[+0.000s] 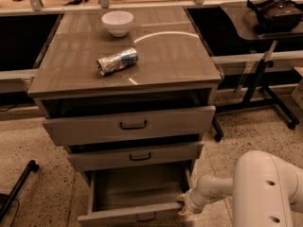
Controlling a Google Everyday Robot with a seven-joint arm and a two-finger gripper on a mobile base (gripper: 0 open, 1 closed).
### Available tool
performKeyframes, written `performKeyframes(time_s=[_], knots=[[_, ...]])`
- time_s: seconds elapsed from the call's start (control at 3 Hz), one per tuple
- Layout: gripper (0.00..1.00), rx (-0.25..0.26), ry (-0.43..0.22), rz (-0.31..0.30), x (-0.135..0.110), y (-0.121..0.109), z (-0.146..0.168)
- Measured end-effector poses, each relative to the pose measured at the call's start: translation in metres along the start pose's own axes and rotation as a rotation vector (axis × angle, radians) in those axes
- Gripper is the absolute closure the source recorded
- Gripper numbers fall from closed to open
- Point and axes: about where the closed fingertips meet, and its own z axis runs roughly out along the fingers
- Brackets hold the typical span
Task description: Open bottom drawer
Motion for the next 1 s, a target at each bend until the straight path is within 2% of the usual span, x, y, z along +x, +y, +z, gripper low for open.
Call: performKeyframes(time_s=[0.33, 0.67, 1.0], knots=[[0.93, -0.013, -0.020, 0.010, 0.002, 0.019, 0.001], [1.00, -0.024, -0.045, 0.023, 0.005, 0.039, 0.002], [0.91, -0.026, -0.061, 0.030, 0.006, 0.047, 0.003]])
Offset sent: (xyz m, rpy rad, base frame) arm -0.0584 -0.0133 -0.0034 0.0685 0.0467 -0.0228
